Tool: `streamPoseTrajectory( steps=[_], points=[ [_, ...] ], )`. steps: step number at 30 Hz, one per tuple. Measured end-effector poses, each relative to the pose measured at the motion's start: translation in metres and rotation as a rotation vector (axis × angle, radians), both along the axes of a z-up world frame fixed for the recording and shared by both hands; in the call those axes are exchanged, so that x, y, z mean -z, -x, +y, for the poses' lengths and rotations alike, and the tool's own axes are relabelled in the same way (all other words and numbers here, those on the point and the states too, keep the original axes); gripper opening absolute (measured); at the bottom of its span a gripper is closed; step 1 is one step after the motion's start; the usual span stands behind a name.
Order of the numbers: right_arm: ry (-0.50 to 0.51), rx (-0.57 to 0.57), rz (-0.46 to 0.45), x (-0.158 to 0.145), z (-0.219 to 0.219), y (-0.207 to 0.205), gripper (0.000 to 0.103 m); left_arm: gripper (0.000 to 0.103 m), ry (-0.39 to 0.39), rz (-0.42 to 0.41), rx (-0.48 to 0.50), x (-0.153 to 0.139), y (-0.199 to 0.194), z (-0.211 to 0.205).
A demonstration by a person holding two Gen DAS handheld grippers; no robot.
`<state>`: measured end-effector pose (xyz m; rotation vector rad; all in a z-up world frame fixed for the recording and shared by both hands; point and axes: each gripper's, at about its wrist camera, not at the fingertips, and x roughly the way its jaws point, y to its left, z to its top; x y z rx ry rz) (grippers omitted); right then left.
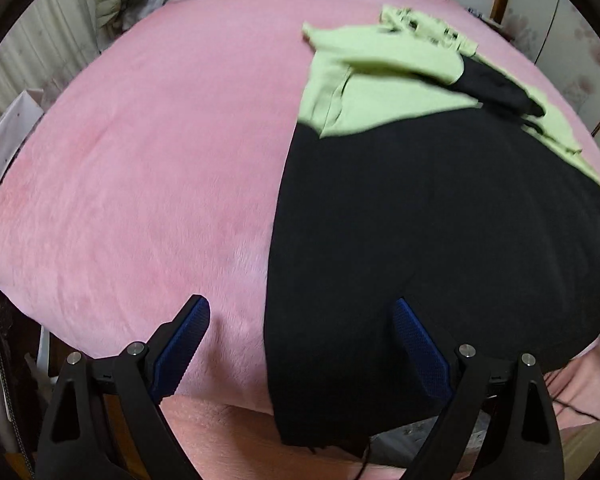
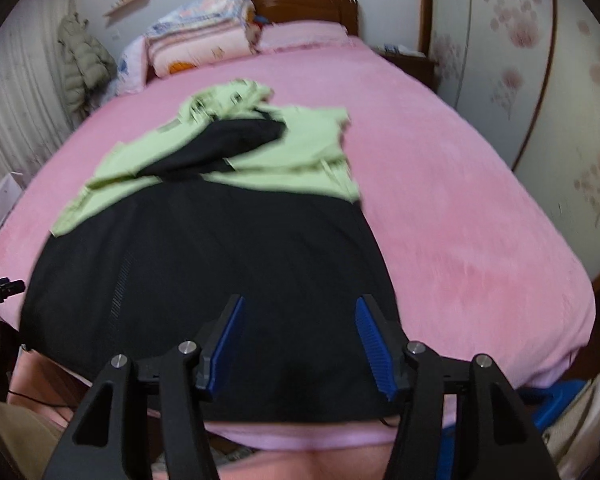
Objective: Fold large clothes
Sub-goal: 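Move both tools to the black hem and close them on it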
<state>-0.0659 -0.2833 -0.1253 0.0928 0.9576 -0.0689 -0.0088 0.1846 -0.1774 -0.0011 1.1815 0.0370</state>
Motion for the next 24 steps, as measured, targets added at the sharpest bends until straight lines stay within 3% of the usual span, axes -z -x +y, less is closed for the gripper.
streamPoseTrajectory(
  steps=[10,18,24],
  points=[
    [-0.099,0.089,0.108,0.05,-0.049,0.005,0.057,0.093,0.227,0.039,-0.022,0.024,0.011,0.03],
    [-0.179,0.064,0.126,0.069,-0.061,0.006,0.057,0.093,0.36,0.034,-0.008,0.03,0.024,0.056],
    [-0.165,0.023,0.13,0.07,-0.059,0.008,0.038,0.092,0.407,0.046,0.035,0.032,0.031,0.053]
  ],
)
